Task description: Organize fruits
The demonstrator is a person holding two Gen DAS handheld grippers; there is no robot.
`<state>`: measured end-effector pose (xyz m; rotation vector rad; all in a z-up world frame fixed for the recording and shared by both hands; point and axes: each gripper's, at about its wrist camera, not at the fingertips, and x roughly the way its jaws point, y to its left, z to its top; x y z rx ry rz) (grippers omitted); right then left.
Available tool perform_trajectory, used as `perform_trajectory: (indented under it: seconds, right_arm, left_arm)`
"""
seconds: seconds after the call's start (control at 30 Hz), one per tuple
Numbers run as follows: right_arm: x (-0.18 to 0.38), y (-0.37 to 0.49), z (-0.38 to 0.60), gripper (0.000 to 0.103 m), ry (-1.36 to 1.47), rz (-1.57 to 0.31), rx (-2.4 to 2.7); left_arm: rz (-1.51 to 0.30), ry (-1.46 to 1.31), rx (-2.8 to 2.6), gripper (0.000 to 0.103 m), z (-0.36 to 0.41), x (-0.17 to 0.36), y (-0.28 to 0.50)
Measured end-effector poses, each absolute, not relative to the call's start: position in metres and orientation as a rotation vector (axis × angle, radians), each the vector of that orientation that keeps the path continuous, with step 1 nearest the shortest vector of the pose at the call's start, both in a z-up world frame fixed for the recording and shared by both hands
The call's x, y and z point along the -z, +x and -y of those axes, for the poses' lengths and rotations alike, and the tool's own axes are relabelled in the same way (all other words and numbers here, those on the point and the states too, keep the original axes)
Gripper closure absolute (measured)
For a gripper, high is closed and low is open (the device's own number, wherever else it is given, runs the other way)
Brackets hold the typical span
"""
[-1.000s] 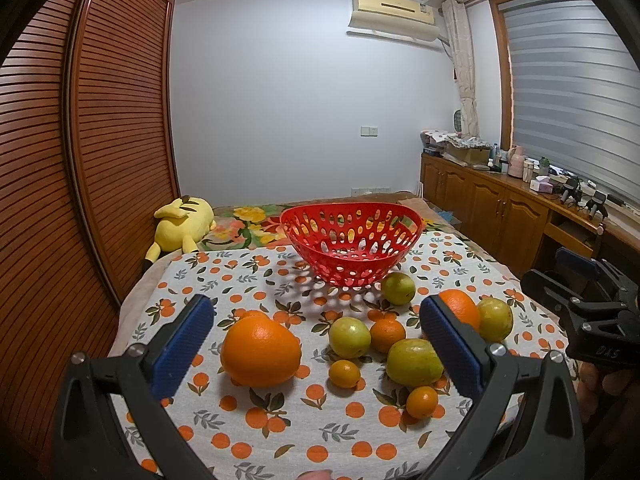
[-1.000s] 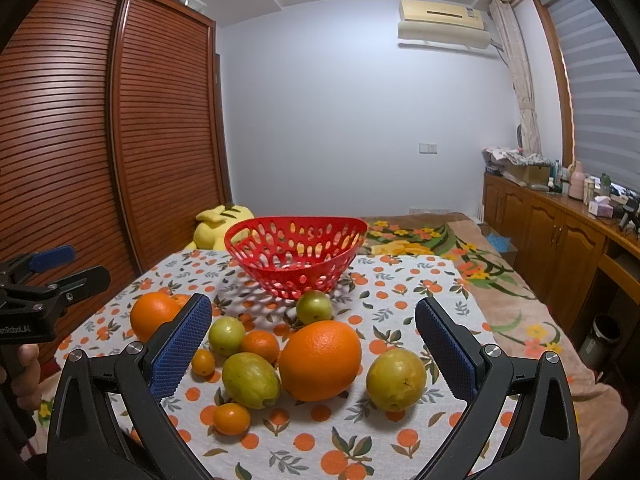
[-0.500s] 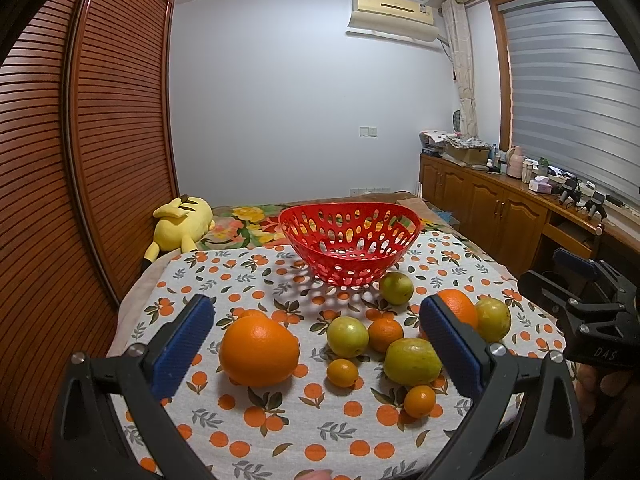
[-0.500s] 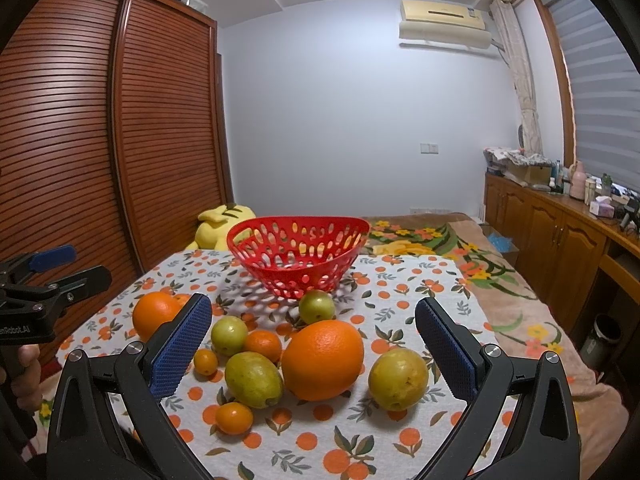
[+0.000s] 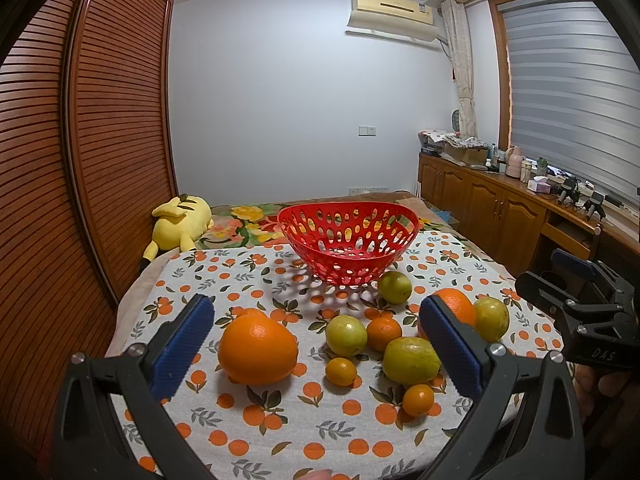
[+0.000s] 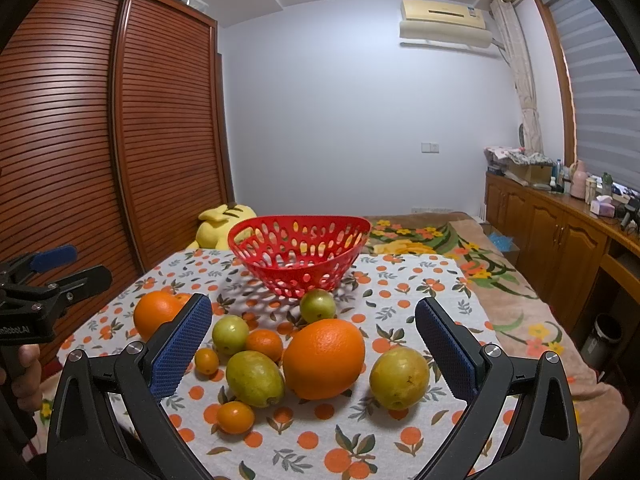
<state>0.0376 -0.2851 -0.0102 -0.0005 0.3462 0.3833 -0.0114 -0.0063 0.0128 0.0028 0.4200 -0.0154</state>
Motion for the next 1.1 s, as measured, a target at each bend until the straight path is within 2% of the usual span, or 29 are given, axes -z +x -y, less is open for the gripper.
perform_trajectory:
  seconds: [0.4,1.1]
  right_arm:
    - [0.024,0.048,0.292,0.0,-0.001,-0.389,-0.376]
    - [0.066,0.083,0.338,0.001,-0.021,-0.524,-0.346]
  left_arm:
    - [-0.474,-0.01,0.008,0.0,0.006,0.007,-0.005]
    - [-0.625,-0.073,-0.004,0.0,-0.045,0.063,0.047]
